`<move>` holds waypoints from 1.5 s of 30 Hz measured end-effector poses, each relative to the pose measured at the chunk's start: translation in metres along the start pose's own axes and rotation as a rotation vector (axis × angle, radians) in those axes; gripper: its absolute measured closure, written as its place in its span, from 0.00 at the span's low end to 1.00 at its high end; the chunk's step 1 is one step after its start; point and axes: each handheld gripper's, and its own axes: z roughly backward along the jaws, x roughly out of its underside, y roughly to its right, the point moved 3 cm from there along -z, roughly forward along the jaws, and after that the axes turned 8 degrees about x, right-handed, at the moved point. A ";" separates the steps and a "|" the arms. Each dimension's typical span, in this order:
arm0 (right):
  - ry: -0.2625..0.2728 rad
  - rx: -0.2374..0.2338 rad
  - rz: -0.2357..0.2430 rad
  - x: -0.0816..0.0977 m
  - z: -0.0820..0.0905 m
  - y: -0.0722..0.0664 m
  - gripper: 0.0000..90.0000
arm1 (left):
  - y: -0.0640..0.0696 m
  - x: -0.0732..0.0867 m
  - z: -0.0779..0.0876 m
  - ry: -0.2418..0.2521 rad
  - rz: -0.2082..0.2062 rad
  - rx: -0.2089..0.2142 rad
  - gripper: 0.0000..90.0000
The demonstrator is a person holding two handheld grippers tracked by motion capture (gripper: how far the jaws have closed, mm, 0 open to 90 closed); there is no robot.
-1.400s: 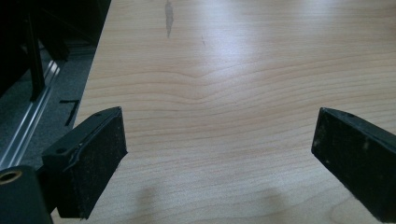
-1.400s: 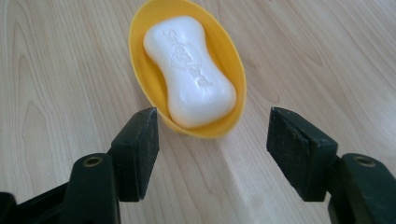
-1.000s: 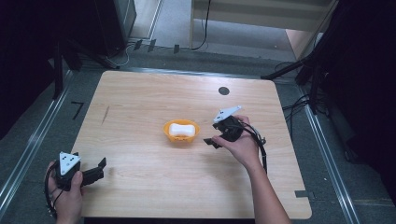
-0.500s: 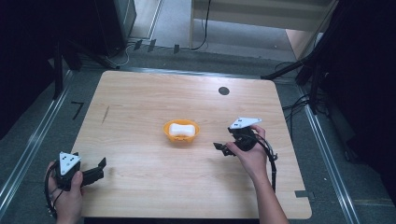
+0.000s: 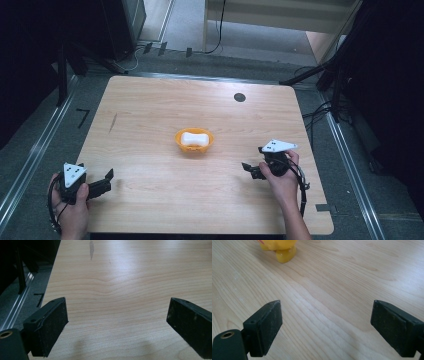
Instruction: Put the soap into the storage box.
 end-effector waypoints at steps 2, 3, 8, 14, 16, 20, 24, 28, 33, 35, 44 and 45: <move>0.011 0.072 -0.011 0.009 0.004 0.004 0.12 | 0.000 0.000 0.000 0.000 0.000 0.001 0.04; 0.006 0.098 -0.009 0.011 0.005 0.005 0.12 | 0.000 0.000 0.000 0.000 0.001 0.001 0.04; -0.002 0.084 -0.033 0.022 0.012 0.007 0.13 | 0.000 0.000 0.000 0.001 0.002 0.001 0.04; 0.015 0.074 -0.060 0.035 0.022 0.011 0.13 | 0.000 0.000 0.000 0.001 0.002 0.002 0.04; 0.020 0.073 -0.068 0.040 0.026 0.012 0.13 | 0.000 0.000 0.000 0.002 0.002 0.002 0.04; 0.038 0.089 -0.077 0.050 0.034 0.015 0.12 | 0.000 0.000 0.000 0.000 0.000 0.000 0.04; 0.046 0.089 -0.094 0.059 0.040 0.016 0.11 | 0.000 0.000 0.000 0.001 0.002 0.001 0.04; 0.059 0.085 -0.119 0.069 0.050 0.019 0.11 | 0.000 0.000 0.000 0.000 0.001 -0.001 0.04; 0.063 0.093 -0.123 0.078 0.057 0.023 0.10 | 0.000 0.000 0.000 0.000 0.001 -0.001 0.04; 0.059 0.102 -0.136 0.084 0.062 0.026 0.10 | 0.000 0.000 0.000 -0.001 0.000 -0.001 0.04; 0.073 0.097 -0.177 0.102 0.077 0.036 0.03 | 0.000 0.000 0.000 0.002 0.004 0.000 0.04; 0.072 0.101 -0.180 0.104 0.079 0.038 0.02 | 0.000 0.000 0.000 0.001 0.003 0.000 0.04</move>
